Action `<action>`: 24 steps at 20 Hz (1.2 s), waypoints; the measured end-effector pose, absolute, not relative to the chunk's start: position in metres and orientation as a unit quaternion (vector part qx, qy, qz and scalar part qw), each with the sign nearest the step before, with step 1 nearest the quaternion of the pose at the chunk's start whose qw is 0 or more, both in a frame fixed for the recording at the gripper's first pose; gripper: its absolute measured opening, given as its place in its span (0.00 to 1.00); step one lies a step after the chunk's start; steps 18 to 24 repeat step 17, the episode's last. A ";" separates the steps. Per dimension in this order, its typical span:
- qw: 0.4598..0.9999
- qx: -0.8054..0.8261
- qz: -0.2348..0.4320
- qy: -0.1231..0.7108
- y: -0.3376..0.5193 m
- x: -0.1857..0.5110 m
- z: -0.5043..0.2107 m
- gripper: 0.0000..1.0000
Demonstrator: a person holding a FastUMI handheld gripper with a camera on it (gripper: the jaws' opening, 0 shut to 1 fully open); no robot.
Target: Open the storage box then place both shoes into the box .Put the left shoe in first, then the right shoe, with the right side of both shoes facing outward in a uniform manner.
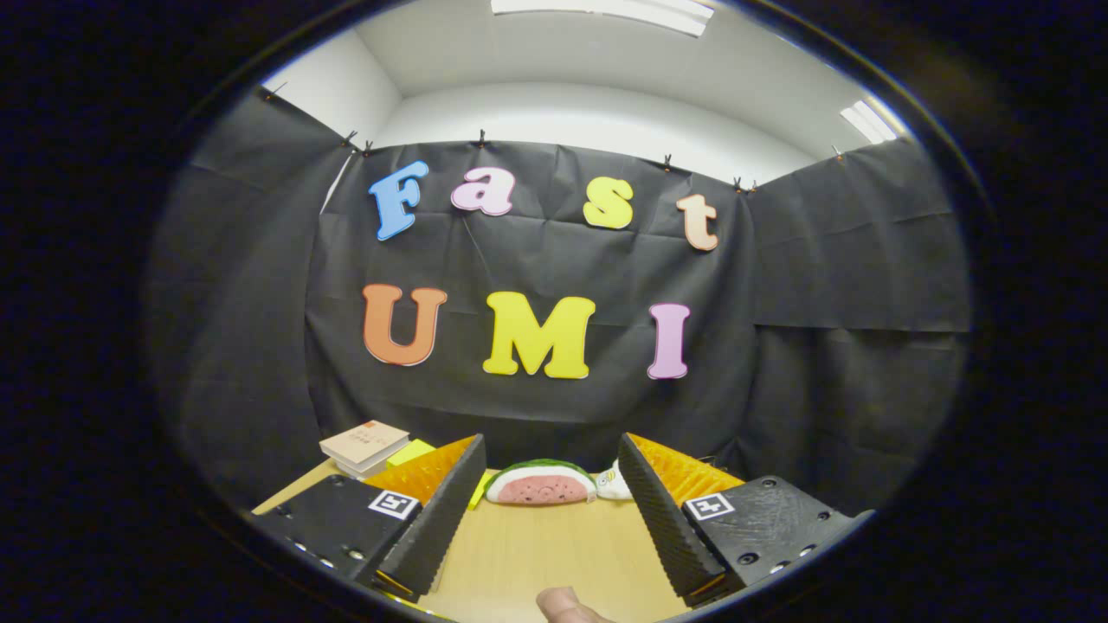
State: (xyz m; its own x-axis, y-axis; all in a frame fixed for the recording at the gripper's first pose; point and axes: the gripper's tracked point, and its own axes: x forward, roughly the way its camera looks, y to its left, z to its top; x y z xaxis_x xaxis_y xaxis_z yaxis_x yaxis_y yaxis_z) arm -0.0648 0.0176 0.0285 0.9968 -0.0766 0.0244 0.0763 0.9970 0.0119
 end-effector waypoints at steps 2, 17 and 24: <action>1.000 0.012 -0.022 -0.013 0.017 -0.072 0.021 0.96; 1.000 -0.020 -0.009 0.008 0.020 -0.078 0.007 0.96; 1.000 -0.020 -0.009 0.008 0.020 -0.078 0.007 0.96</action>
